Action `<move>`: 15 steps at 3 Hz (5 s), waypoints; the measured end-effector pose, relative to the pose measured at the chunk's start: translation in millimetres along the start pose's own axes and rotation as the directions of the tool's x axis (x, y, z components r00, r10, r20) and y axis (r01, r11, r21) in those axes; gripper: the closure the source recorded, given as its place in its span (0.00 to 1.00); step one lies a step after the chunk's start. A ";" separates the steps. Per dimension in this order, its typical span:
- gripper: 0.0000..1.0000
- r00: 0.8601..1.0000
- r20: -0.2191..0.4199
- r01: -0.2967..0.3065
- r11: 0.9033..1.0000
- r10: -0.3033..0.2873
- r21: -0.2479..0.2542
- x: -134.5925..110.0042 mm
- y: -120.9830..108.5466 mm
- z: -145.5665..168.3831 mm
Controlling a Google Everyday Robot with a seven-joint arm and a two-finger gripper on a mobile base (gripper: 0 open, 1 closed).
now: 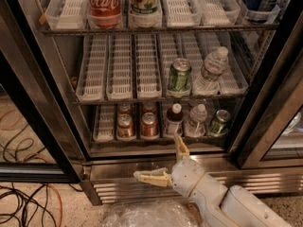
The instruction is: Pick orange can from bottom shelf of fridge
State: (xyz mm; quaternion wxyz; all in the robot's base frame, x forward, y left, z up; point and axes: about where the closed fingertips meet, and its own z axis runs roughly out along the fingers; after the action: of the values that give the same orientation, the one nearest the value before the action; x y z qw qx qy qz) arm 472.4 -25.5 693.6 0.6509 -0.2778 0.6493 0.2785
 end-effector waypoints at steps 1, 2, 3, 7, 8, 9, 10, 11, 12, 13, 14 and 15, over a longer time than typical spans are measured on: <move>0.00 1.000 0.027 -0.012 1.000 0.011 0.029 5.3 14.2 10.5; 0.00 0.997 0.072 0.020 0.996 -0.026 0.085 -2.5 29.4 24.2; 0.00 0.995 0.102 0.005 0.990 -0.020 0.138 11.6 39.9 36.0; 0.00 0.977 0.162 -0.173 0.958 0.138 0.229 77.8 50.2 59.4; 0.00 0.983 0.142 -0.155 0.947 0.118 0.282 83.5 43.3 69.5; 0.00 0.993 0.109 -0.089 0.928 0.053 0.362 85.7 36.8 77.4; 0.00 0.993 0.117 -0.025 0.892 -0.032 0.451 87.4 28.4 87.3; 0.00 0.993 0.117 -0.025 0.894 -0.031 0.447 87.8 29.1 88.3; 0.00 0.994 0.102 -0.019 0.890 -0.030 0.456 93.7 26.8 99.6; 0.00 0.996 0.088 -0.013 0.880 -0.033 0.475 99.5 21.0 111.1; 0.00 0.996 0.082 -0.004 0.872 -0.041 0.489 101.2 14.1 121.4; 0.00 0.996 0.074 0.013 0.868 -0.058 0.496 97.7 6.8 130.0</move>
Offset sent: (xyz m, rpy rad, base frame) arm 0.0005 0.0566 -0.0394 0.2297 -0.0202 -0.2109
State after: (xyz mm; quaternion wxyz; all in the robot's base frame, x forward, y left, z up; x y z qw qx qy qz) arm 557.4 73.3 596.1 0.7327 -0.1013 0.6651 0.1026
